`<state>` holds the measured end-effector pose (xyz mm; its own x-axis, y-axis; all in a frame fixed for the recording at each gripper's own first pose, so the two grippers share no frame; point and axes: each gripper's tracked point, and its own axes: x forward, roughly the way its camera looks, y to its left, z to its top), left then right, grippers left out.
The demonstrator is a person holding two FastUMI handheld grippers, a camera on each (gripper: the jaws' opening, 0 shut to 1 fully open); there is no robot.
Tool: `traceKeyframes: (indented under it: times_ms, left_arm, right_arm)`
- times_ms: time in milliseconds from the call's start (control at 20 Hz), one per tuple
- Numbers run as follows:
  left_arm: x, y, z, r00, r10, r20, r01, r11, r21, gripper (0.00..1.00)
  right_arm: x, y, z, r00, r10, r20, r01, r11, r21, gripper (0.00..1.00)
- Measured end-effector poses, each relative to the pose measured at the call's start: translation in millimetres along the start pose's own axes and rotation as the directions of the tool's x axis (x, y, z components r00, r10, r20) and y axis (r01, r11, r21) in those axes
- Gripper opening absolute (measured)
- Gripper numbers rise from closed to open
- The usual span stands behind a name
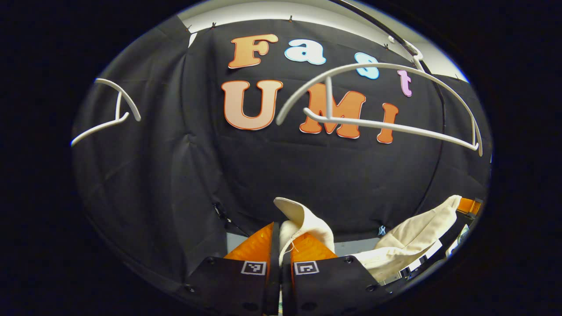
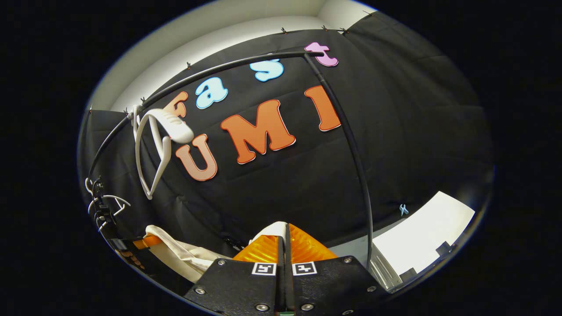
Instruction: Grasp the clothes on the hanger with both hands and then place them into the laundry hamper below.
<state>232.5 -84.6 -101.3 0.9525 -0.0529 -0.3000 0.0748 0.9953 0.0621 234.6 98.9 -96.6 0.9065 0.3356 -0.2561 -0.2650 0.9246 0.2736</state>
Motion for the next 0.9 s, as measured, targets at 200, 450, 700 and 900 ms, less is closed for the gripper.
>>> traceKeyframes:
  times_ms: [200,450,700,900]
  left_arm:
    - [5.1,-34.4,-19.7,0.998,-0.057,-0.041,0.057,0.998,-0.006,0.09]
    - [13.0,-58.1,-47.7,0.99,-0.099,-0.103,0.095,0.995,-0.035,0.09]
    - [16.3,-69.5,-91.5,0.975,-0.119,-0.188,0.112,0.993,-0.043,0.09]
    - [27.4,-62.1,-120.2,0.958,-0.124,-0.258,0.109,0.992,-0.07,0.09]
  right_arm:
    - [5.0,14.6,-27.4,0.999,0.007,-0.032,-0.007,1.0,0.023,0.0]
    - [15.6,38.7,-64.9,0.996,0.018,-0.09,-0.017,1.0,0.017,0.0]
    - [31.1,58.7,-103.4,0.988,0.023,-0.152,-0.029,0.999,-0.037,0.0]
    - [32.1,64.1,-130.0,0.981,0.016,-0.195,-0.027,0.998,-0.054,0.0]
